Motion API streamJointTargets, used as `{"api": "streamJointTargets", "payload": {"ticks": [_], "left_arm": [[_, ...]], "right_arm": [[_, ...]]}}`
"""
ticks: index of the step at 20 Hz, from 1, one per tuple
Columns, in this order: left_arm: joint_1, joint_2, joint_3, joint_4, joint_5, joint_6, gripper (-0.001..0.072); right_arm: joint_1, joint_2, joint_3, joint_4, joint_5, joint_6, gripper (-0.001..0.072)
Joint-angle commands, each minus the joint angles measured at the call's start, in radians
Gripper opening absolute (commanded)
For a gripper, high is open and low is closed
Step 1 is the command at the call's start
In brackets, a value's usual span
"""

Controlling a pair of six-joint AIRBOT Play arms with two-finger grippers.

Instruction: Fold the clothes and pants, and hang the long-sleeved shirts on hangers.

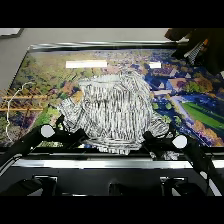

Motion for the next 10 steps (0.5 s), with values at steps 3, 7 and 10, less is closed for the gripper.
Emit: {"api": "streamJointTargets", "payload": {"ticks": [3,7,10], "left_arm": [[-0.011,-0.013,0.01,-0.023,0.042,0.006,0.0034],[0.08,0.123,0.028,0.061,-0.296,0.079,0.0033],[0.104,0.352,0.029,0.122,-0.498,0.066,0.0033]], "right_arm": [[0.001,0.09,0.0,-0.029,0.086,0.003,0.0042],[0.001,0.232,0.014,-0.063,0.389,0.028,0.0042],[0.001,0.435,0.045,-0.085,0.656,0.124,0.0041]]}}
